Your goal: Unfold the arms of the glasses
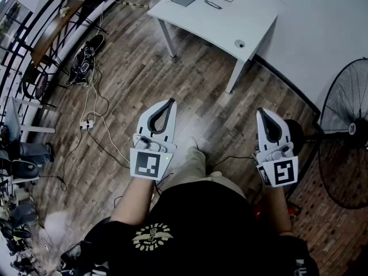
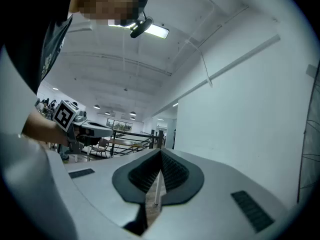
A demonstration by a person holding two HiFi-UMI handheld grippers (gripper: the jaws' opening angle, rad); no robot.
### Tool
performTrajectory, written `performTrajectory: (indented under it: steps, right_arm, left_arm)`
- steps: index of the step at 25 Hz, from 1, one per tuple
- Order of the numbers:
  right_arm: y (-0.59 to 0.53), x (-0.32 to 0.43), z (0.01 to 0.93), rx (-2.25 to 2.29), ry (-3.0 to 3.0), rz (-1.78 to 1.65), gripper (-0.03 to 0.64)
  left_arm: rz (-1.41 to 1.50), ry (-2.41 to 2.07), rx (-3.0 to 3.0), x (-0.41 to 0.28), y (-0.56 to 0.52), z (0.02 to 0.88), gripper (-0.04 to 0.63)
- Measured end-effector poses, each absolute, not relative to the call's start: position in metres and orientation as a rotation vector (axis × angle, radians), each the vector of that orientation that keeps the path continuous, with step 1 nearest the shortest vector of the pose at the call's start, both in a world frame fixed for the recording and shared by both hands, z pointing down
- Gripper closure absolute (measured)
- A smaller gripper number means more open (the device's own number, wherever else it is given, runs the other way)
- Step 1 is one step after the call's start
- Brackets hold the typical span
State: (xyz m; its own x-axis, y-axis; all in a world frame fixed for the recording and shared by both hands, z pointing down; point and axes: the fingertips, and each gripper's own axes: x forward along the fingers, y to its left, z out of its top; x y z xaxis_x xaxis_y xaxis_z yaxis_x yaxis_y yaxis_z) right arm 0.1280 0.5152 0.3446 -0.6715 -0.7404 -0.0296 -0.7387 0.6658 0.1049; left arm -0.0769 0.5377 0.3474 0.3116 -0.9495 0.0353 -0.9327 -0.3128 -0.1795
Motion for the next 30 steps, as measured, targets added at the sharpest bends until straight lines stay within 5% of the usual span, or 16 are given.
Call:
performTrajectory:
  steps: [30]
  right_arm:
    - [0.388,0.004,0.369,1.223,-2.791,-0.068,0.615]
  left_arm:
    - [-0.151,1.725,-2.546,-0.184,0.377,0.378,0.588]
